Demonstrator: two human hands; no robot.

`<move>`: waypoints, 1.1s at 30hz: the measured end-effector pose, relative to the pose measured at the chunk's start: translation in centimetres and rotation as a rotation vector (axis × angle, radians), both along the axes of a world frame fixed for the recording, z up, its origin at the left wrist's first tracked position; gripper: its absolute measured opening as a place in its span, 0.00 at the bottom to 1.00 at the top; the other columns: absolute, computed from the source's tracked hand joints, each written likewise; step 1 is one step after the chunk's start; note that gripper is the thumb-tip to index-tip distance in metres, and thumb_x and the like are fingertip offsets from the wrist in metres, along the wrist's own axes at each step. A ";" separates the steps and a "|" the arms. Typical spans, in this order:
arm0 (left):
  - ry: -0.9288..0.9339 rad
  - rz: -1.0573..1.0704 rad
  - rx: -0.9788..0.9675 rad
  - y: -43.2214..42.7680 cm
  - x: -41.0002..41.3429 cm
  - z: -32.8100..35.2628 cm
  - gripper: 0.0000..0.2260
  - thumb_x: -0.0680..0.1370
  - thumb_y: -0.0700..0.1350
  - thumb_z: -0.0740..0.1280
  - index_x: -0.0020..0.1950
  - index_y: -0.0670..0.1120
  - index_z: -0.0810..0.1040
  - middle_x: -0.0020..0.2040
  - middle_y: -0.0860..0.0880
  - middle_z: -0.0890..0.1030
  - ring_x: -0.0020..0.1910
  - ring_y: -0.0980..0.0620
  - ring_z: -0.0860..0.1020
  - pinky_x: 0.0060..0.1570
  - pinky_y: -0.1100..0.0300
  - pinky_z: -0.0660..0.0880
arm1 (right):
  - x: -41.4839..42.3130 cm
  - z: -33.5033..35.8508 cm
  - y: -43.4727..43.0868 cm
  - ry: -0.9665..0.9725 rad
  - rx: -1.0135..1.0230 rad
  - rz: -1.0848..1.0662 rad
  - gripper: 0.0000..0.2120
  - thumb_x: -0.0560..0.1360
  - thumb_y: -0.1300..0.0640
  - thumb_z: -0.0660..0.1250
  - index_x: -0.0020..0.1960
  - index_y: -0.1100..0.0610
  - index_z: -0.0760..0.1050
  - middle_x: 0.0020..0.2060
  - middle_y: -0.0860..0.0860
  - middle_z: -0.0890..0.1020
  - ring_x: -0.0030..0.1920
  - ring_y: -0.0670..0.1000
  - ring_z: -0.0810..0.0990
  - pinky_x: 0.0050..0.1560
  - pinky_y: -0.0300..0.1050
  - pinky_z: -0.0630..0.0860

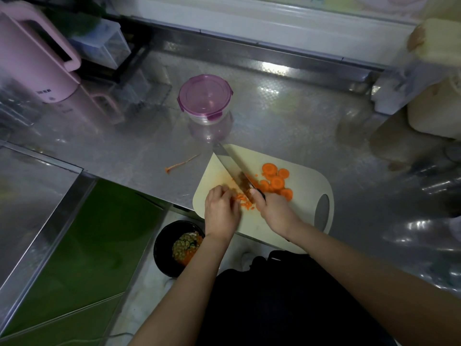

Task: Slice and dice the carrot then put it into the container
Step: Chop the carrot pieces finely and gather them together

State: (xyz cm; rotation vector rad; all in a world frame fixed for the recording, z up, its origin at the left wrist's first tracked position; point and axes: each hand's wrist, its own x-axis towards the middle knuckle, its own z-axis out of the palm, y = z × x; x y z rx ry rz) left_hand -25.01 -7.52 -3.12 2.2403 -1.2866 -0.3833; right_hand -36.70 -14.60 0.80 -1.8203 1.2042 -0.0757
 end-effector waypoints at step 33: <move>0.069 -0.007 -0.068 0.5 0.4 -0.5 0.06 0.72 0.36 0.69 0.48 0.37 0.81 0.50 0.41 0.77 0.53 0.42 0.74 0.54 0.56 0.70 | 0.7 0.1 2.2 0.112 0.025 0.072 0.25 0.81 0.45 0.52 0.56 0.66 0.74 0.49 0.62 0.80 0.51 0.60 0.79 0.44 0.44 0.69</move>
